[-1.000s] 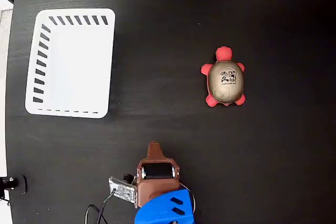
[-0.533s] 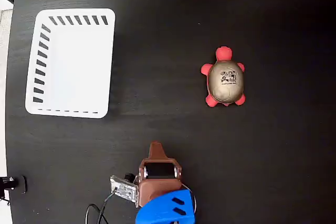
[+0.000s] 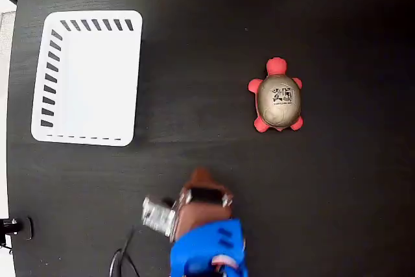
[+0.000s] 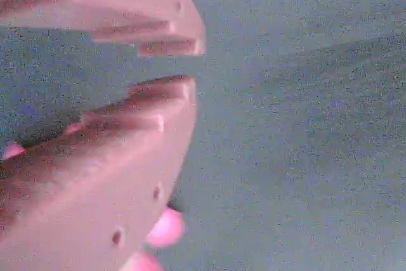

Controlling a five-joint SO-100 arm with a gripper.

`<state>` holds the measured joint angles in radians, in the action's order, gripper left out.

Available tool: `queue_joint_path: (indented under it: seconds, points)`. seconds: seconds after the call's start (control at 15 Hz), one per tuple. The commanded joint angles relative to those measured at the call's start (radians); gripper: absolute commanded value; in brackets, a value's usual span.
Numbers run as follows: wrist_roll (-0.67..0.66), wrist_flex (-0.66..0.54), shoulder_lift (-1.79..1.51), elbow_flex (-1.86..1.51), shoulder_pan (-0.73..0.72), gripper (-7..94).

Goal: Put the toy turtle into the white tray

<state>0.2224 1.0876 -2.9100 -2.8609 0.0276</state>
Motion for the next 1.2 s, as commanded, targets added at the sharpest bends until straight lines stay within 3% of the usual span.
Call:
queue_joint_path:
  seconds: [0.0, 0.2, 0.33, 0.73, 0.8, 0.87, 1.13]
  points:
    - [0.071, -0.064, 0.295, 0.262, 0.118, 0]
    - [0.153, 0.031, 0.664, 0.640, 0.276, 0]
    - [0.233, 0.169, 0.868, 0.914, 0.347, 0]
    - [0.557, 0.568, 1.284, 1.536, 0.333, 0]
    - [0.583, 0.612, 1.324, 1.605, 0.330, 2]
    - [0.607, 0.638, 1.356, 1.654, 0.330, 12]
    - [0.653, 0.643, 1.439, 1.681, 0.354, 35]
